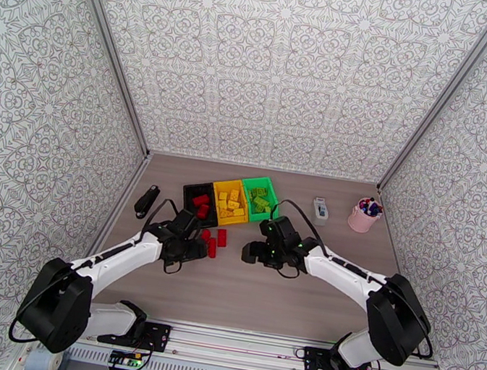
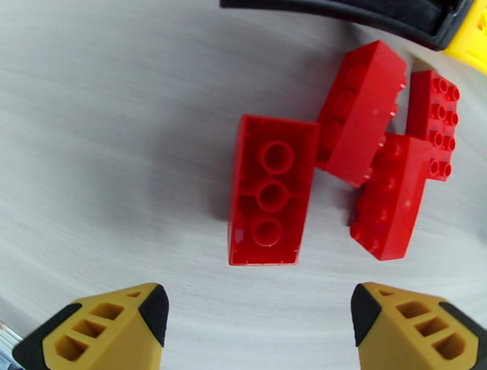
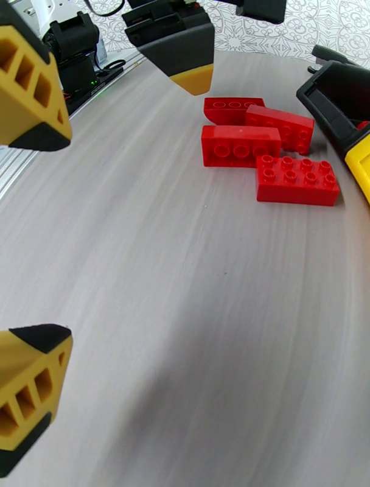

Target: Sort the legos into containers by color

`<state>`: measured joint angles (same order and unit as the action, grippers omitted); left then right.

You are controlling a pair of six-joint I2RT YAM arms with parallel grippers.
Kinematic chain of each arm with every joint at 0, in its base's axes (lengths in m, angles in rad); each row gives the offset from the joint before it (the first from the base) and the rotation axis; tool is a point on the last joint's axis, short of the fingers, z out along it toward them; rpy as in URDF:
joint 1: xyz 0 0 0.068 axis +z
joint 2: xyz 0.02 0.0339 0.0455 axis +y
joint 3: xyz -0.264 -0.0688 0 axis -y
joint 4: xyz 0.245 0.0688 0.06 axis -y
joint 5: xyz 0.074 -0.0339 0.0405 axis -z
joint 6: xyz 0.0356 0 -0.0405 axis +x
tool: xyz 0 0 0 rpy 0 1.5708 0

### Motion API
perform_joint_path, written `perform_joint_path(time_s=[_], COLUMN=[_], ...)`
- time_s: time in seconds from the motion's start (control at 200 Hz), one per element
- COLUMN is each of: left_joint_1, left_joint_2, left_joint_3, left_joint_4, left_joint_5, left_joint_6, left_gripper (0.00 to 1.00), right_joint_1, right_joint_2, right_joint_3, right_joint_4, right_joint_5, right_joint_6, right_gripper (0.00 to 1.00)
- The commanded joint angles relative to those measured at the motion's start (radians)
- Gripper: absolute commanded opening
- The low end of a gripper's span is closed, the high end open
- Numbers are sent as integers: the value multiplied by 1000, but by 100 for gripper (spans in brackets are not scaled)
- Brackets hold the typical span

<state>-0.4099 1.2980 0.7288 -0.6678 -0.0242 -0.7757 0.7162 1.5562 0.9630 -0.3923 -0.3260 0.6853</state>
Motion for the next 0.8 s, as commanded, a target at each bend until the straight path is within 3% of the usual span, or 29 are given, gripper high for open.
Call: perform_joint_path(time_s=[0.0,0.295,0.555,0.795], left_joint_1=[-7,-4,2,23], left_joint_2=[14,104,193,254], left_joint_3=[-10,10,59,112], left_joint_4=[41,76,91,76], left_joint_5=[-14,-16,-42,-57], left_joint_6=[-12,15,53,104], left_gripper=[85,80,64,55], right_joint_1=[14,18,17,18], right_joint_2=[-30,-24,-19,-20], right_joint_3=[-30,-14,-7,0], right_joint_4=[38,28,26,19], right_joint_5=[-7,-2,-4,-2], right_joint_6=[22,17,20,16], right_gripper=[80,80,80,80])
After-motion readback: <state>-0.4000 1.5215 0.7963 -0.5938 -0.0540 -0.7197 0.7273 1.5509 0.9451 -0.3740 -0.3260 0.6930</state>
